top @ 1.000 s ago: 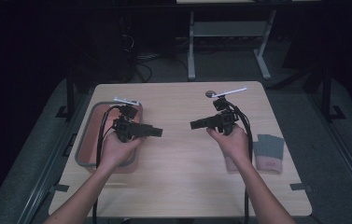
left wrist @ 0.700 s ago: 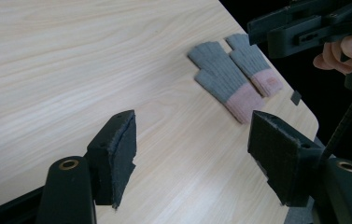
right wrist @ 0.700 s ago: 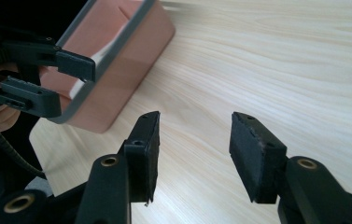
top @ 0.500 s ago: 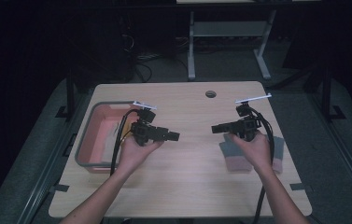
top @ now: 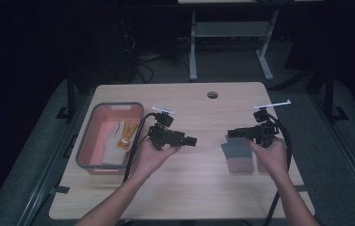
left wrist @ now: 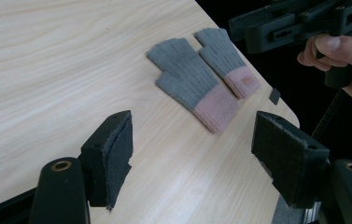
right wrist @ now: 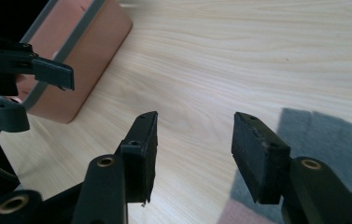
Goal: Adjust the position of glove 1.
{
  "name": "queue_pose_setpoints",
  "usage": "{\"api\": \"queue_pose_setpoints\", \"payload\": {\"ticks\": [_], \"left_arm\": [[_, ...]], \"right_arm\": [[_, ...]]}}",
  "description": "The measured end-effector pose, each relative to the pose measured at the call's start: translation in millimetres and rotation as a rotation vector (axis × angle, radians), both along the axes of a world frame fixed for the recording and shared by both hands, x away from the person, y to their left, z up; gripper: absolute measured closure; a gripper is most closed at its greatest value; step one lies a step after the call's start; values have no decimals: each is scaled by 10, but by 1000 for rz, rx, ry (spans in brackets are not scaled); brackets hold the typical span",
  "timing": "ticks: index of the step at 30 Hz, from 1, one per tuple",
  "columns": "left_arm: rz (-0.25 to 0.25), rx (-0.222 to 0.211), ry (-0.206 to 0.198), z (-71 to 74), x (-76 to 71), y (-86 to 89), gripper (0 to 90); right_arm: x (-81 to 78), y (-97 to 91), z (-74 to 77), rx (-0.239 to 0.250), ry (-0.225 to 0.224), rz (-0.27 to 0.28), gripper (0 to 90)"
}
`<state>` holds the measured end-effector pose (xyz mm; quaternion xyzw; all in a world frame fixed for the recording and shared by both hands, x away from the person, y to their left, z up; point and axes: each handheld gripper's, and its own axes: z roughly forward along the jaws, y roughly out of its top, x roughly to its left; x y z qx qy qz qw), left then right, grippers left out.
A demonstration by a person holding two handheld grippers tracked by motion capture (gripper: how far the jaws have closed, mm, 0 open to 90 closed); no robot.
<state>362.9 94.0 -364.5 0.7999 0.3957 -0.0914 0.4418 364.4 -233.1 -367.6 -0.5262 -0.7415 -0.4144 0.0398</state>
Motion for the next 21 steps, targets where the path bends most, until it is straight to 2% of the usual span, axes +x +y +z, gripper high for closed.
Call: {"api": "queue_pose_setpoints", "payload": {"ticks": [15,21], "left_arm": [[-40,-7,-2,-93,-51,-219,270],[-56,-17,-5,-120,-71,-309,267]], "right_arm": [[-151,-345,-137,-36,-10,-63,466],[-207,-452,-214,-69,0,-80,459]]}}
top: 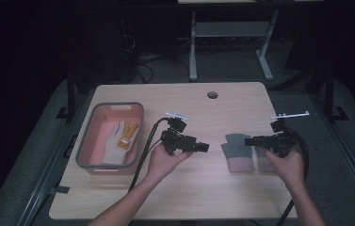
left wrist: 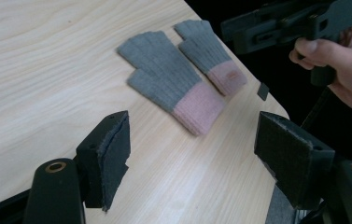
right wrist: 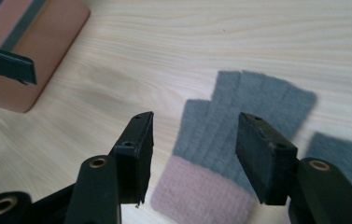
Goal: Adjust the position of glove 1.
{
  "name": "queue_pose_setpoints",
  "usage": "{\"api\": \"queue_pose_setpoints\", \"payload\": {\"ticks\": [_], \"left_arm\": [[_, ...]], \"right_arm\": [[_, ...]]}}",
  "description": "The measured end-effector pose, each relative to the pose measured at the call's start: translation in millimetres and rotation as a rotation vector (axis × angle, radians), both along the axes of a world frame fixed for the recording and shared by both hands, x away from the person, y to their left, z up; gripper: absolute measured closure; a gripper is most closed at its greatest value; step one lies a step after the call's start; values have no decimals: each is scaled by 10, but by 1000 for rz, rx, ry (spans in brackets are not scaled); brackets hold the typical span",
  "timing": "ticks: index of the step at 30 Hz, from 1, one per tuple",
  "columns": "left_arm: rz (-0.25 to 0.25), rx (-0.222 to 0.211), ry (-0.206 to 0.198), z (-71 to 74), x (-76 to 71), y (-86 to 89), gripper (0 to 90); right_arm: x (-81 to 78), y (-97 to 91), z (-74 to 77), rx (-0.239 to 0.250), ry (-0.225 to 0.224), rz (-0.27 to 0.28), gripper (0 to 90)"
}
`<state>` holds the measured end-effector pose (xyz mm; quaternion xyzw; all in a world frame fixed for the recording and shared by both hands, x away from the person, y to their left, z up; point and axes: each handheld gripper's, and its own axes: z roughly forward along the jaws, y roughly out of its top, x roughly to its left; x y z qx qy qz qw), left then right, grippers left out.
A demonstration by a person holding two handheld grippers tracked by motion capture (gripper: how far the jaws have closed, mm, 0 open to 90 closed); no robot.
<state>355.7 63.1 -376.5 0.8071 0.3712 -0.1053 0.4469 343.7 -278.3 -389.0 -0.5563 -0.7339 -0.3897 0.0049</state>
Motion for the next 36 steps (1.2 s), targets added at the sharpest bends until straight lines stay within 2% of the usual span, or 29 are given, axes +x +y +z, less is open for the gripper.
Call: {"api": "queue_pose_setpoints", "payload": {"ticks": [9,13,21,26,29,36], "left_arm": [[-15,10,-5,-50,-40,-100,267],[-19,7,7,-70,-52,-136,267],[-39,3,5,-96,-53,-188,266],[-43,-4,2,-103,-61,-216,265],[-45,-3,-3,-106,-76,-235,266],[-48,-1,4,-129,-85,-276,266]], "right_arm": [[-117,-197,-140,-35,-2,-35,453],[-168,-260,-205,-46,1,-48,453],[-236,-354,-253,-69,1,-69,452],[-270,-397,-271,-114,-14,-67,450],[-283,-389,-292,-150,-9,-59,450],[-287,-401,-346,-185,-10,-55,453]]}}
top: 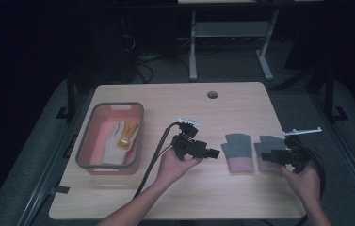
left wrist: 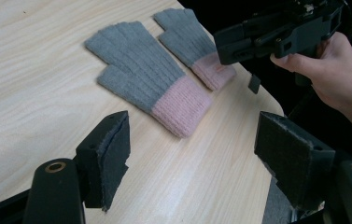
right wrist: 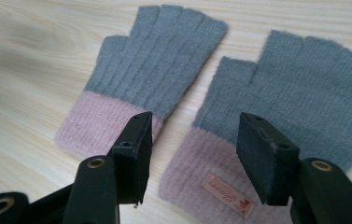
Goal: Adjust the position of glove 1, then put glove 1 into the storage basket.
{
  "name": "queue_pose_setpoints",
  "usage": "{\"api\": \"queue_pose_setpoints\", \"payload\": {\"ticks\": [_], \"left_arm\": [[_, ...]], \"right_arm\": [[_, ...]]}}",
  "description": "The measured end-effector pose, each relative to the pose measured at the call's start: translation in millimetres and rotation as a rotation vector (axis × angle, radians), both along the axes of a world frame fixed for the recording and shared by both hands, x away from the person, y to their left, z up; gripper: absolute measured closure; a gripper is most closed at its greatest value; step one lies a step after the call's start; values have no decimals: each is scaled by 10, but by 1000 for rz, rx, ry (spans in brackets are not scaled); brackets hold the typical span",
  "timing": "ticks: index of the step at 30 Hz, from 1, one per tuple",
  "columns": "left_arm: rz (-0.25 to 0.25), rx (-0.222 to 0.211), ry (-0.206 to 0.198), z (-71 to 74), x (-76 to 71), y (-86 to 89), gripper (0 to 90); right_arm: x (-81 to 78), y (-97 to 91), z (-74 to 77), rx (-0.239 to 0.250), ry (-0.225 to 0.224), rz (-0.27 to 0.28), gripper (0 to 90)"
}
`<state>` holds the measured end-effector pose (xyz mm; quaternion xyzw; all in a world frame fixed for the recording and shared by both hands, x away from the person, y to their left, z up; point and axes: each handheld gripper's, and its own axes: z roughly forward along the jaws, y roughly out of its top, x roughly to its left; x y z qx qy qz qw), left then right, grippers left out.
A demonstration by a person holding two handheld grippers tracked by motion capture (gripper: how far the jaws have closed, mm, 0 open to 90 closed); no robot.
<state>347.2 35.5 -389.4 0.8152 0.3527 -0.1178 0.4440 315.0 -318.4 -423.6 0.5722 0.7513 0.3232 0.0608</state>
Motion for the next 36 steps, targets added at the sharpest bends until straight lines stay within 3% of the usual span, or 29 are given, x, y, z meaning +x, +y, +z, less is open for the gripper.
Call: {"api": "queue_pose_setpoints", "payload": {"ticks": [3,13,21,23,31,36], "left_arm": [[-3,1,0,-2,-3,-12,265],[-13,-3,0,-7,-3,-37,265],[-15,-4,5,-28,-13,-68,265],[-15,-4,1,-29,-21,-74,265],[-23,4,4,-54,-30,-108,265],[-23,7,0,-60,-31,-112,265]], "right_arm": [[3,-26,-5,0,-4,-6,453],[70,-172,-114,-74,17,-43,477],[99,-155,-224,-161,24,-24,499],[97,-133,-235,-184,7,-9,511],[106,-77,-253,-202,-3,43,692],[107,-89,-257,-177,4,43,810]]}}
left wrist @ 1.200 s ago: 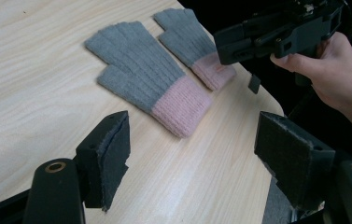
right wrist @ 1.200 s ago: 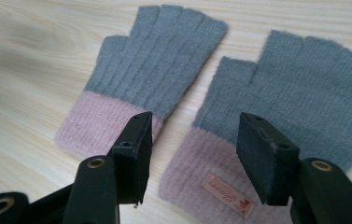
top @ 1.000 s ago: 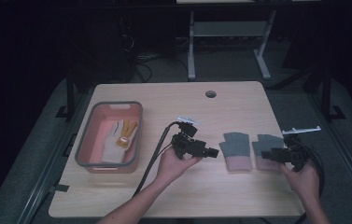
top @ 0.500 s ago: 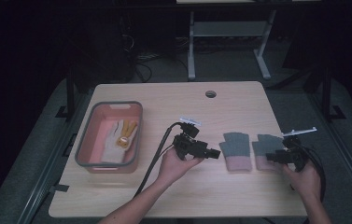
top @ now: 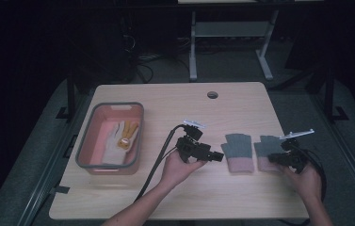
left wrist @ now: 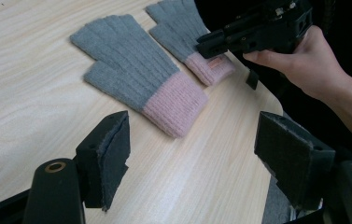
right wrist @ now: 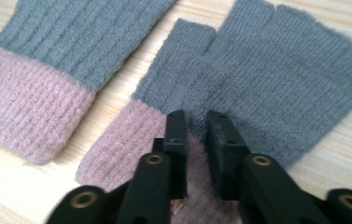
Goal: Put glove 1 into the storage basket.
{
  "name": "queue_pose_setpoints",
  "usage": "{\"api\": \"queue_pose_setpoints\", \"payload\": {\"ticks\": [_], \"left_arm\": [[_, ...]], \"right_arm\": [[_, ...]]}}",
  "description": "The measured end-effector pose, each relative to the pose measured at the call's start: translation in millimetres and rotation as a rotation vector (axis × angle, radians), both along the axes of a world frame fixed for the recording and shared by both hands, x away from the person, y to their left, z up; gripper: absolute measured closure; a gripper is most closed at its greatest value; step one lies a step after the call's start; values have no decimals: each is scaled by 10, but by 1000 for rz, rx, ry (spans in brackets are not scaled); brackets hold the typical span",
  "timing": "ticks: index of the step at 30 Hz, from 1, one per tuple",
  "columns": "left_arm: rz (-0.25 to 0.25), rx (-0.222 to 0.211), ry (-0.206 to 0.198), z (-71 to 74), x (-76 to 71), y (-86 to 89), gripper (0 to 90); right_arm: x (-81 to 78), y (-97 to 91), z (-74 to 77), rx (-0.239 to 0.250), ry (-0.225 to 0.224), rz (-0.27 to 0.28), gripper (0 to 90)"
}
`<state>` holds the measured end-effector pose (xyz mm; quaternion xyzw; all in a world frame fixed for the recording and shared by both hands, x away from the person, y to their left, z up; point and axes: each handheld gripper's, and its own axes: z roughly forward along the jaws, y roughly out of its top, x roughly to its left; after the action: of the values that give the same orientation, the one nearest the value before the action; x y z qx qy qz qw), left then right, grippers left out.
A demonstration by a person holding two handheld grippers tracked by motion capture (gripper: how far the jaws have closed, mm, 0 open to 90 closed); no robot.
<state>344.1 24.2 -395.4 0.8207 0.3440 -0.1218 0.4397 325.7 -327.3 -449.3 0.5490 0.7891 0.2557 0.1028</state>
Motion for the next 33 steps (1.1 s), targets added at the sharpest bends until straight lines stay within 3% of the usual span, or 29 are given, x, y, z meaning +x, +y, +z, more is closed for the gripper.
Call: {"api": "queue_pose_setpoints", "payload": {"ticks": [5,13,25,33], "left_arm": [[3,2,-1,-3,1,5,265],[12,-5,1,-7,7,45,265],[19,2,-4,-4,13,65,265],[30,4,-13,-10,23,87,265]], "right_arm": [[0,14,30,8,28,-28,836],[-48,10,143,22,5,-38,839],[-96,189,483,46,-105,35,838],[-80,440,499,69,-112,80,837]]}}
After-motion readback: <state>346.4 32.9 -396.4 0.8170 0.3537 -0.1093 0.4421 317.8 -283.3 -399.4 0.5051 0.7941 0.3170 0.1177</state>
